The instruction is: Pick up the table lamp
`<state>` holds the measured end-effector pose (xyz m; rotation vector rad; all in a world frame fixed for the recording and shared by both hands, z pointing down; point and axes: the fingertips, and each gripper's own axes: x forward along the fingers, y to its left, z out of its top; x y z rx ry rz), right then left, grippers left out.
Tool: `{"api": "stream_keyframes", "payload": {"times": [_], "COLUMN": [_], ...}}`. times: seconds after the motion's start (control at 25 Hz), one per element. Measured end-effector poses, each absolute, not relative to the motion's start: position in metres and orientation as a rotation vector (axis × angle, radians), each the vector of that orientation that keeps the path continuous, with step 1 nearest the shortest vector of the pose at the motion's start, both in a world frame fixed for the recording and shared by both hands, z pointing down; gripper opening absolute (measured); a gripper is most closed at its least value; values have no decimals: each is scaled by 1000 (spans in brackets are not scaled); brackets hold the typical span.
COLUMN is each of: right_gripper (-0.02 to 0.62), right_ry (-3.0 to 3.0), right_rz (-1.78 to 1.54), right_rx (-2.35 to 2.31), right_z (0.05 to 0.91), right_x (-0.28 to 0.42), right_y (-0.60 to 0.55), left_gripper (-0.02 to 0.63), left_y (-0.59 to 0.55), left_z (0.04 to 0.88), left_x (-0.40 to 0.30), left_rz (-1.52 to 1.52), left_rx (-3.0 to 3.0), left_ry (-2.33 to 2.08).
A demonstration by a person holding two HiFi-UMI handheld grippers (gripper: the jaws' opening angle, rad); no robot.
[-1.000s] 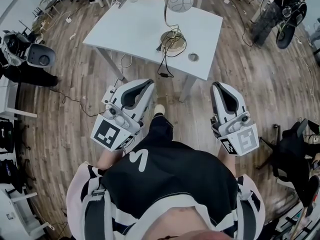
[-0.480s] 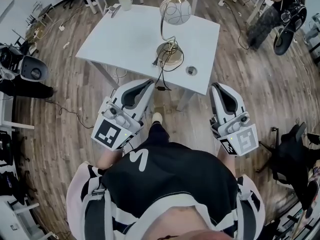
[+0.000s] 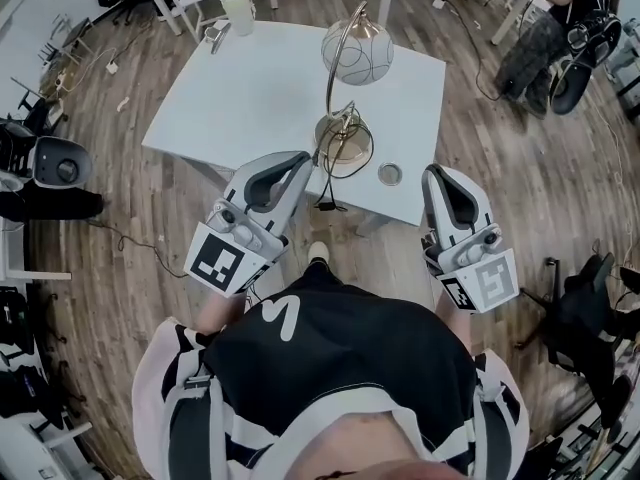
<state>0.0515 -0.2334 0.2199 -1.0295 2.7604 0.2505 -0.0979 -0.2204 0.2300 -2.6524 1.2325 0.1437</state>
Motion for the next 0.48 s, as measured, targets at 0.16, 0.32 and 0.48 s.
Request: {"api": "stream_keyframes", "payload": {"times": [0.16,0.32,0.48], "right_gripper": [18,18,18], "right_ry": [2759,2753,2748], "right_rz": [245,234,238], "right_rx": [-1054,-1073,-1086], "right_z": [219,218,217], "right_x": [41,31,24], "right_y": [-261,-286,-307], "left_gripper": [0,-1,0], "left_y": [-251,-279,-303], "left_z": [230,226,227], "left_x": [-108,-119,-127], "left_rz": [143,160,147], "left_rx": [-2673,-2673,-2680], "left_ry": [1213,1188,1178]}}
